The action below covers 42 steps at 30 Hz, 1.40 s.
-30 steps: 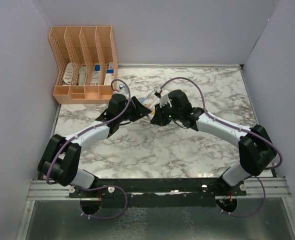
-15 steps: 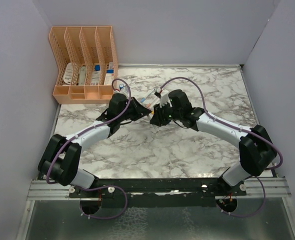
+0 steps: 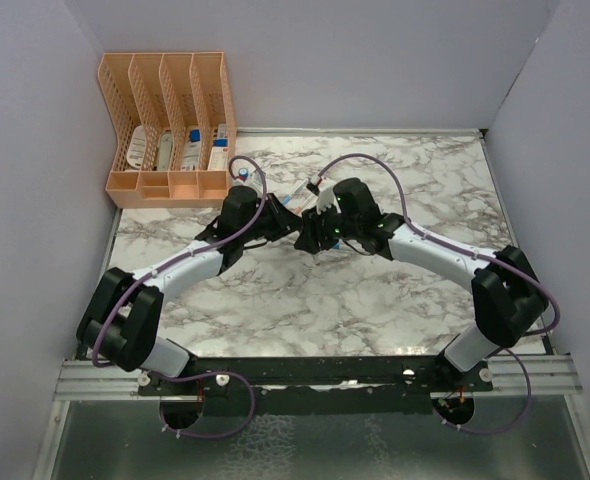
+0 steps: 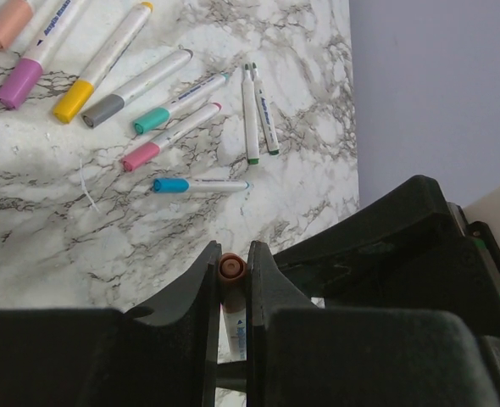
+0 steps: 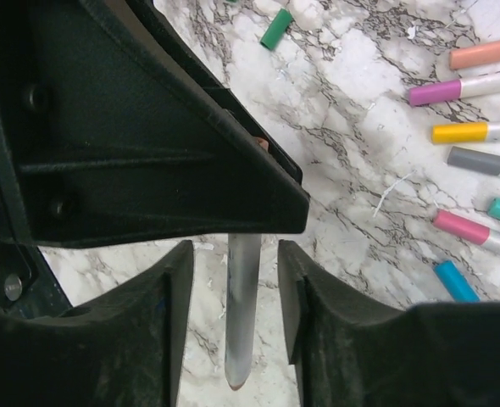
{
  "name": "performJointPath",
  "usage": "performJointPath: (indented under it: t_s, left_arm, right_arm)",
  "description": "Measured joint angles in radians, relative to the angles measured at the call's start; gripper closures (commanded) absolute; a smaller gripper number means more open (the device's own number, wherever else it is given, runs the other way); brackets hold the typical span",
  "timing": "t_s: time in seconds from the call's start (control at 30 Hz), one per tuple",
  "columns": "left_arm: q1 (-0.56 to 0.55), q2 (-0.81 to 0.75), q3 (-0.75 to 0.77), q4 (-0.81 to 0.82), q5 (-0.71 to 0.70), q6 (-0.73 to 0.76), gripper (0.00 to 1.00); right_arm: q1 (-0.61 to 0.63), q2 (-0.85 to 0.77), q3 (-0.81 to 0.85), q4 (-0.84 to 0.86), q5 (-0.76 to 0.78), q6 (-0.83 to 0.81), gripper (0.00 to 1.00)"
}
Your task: Open the pen caps
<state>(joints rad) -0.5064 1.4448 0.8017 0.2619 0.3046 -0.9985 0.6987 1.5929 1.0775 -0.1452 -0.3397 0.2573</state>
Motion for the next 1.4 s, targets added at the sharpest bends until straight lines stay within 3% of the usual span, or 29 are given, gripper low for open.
performJointPath:
  t_s: [0.1, 0.33, 0.67, 0.83, 1.07, 1.23, 1.4]
  left_arm:
    - [-0.010, 0.002, 0.008, 0.001, 0.000, 0.000, 1.00]
    - [-0.021, 0.005, 0.010, 0.005, 0.000, -0.002, 1.00]
    - [-0.023, 0.006, 0.030, -0.024, -0.046, 0.006, 1.00]
    - [0.010, 0.052, 0.145, -0.113, 0.011, 0.029, 1.00]
    - [0.240, 0.140, 0.277, -0.099, -0.076, 0.082, 1.00]
    - [0.229, 0.159, 0.299, -0.185, -0.077, 0.153, 1.00]
    - [0.221, 0.160, 0.290, -0.333, -0.117, 0.267, 1.00]
  right_arm:
    - [0.000, 0.010, 0.002, 0.005, -0.005, 0.003, 0.69]
    - [-0.005, 0.018, 0.010, 0.006, 0.001, 0.013, 0.99]
    - [-0.007, 0.014, 0.005, 0.011, 0.015, 0.015, 0.99]
    - [-0.014, -0.056, -0.080, 0.093, 0.046, 0.016, 0.99]
    - [0.001, -0.180, -0.271, 0.001, 0.024, 0.029, 0.99]
    - [0.002, -0.181, -0.252, -0.049, 0.101, 0.031, 0.99]
    - [-0.026, -0.160, -0.120, -0.128, 0.253, 0.029, 0.99]
